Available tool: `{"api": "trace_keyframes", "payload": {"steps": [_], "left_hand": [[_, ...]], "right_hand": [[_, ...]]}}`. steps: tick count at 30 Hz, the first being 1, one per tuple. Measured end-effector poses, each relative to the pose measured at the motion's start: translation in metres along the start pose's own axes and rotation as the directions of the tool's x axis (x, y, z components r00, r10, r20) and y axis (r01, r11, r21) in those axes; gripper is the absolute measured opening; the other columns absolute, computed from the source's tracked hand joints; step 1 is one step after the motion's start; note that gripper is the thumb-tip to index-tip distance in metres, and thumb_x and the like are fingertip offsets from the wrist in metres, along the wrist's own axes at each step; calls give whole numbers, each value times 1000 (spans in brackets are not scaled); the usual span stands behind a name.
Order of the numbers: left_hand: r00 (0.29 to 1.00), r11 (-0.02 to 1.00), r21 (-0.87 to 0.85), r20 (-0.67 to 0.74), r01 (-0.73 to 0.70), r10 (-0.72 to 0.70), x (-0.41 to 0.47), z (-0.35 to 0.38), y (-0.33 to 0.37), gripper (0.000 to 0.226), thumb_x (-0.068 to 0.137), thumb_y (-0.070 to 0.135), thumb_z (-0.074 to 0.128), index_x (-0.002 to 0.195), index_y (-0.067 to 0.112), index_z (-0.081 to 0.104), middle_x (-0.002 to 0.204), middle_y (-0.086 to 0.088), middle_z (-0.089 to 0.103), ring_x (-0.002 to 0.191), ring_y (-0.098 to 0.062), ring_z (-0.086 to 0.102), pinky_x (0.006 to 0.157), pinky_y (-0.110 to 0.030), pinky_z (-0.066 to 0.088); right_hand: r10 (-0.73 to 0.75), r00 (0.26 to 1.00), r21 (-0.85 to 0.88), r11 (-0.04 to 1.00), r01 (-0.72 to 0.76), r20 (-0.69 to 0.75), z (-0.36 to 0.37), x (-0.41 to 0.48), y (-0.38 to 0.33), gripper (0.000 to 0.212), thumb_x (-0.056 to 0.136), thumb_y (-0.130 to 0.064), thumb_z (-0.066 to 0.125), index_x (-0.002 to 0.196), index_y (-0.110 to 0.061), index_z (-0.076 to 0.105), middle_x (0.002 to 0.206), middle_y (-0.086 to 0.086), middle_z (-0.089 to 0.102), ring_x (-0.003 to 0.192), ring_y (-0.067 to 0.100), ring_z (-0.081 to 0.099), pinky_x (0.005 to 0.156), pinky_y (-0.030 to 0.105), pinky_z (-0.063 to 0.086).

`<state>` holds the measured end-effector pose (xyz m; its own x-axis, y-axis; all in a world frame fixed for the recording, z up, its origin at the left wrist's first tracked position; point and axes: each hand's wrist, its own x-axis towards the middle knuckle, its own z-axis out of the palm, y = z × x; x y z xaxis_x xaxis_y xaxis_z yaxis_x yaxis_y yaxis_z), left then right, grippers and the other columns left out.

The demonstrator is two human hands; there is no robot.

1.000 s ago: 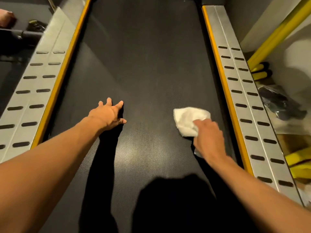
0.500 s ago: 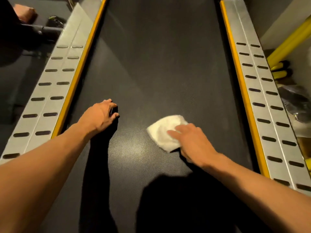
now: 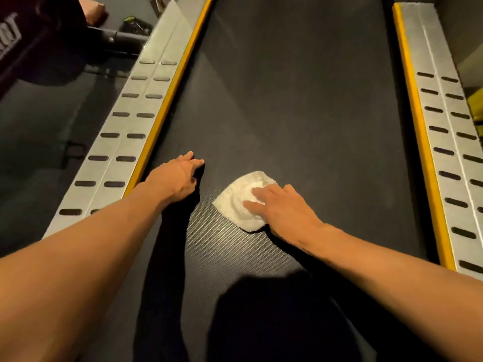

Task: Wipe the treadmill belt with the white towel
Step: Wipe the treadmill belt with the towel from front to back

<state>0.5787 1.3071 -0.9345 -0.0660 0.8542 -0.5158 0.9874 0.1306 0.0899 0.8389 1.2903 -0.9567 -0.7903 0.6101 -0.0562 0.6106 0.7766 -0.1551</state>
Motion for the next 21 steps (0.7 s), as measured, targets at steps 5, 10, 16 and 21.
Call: {"api": "trace_keyframes", "payload": {"steps": [5, 10, 16, 21], "left_hand": [[998, 998, -59, 53, -32, 35, 8, 0, -13, 70, 91, 2, 48, 150, 32, 26, 162, -3, 9, 147, -26, 19, 117, -43, 24], [998, 975, -212, -16, -62, 60, 6, -2, -29, 73, 84, -9, 46, 144, 31, 41, 158, 5, 24, 143, -20, 30, 116, -32, 28], [920, 739, -671, -246, 65, -305, -4, -4, -42, 45, 87, -8, 56, 123, 16, 66, 127, -1, 64, 119, -17, 58, 103, -24, 38], [837, 917, -358, -437, 174, -330, -10, -7, -54, 45, 85, 12, 63, 129, 17, 60, 128, -10, 60, 120, -31, 52, 101, -47, 39]], "right_hand": [[346, 933, 58, 938, -342, -100, -19, 47, 37, 54, 78, -7, 51, 126, -31, 54, 127, 3, 51, 112, 32, 44, 80, 37, 31], [166, 979, 202, 969, -141, -115, 1, 33, -11, 52, 78, -7, 64, 125, -30, 60, 133, 4, 53, 110, 26, 39, 84, 38, 39], [131, 983, 406, 911, -69, -127, -5, 65, -8, 60, 67, 4, 61, 117, -29, 65, 118, -3, 64, 100, 28, 55, 78, 35, 37], [311, 946, 338, 904, -263, -95, -5, 94, -8, 57, 79, -1, 54, 128, -31, 56, 131, 2, 51, 106, 31, 45, 89, 40, 40]]}}
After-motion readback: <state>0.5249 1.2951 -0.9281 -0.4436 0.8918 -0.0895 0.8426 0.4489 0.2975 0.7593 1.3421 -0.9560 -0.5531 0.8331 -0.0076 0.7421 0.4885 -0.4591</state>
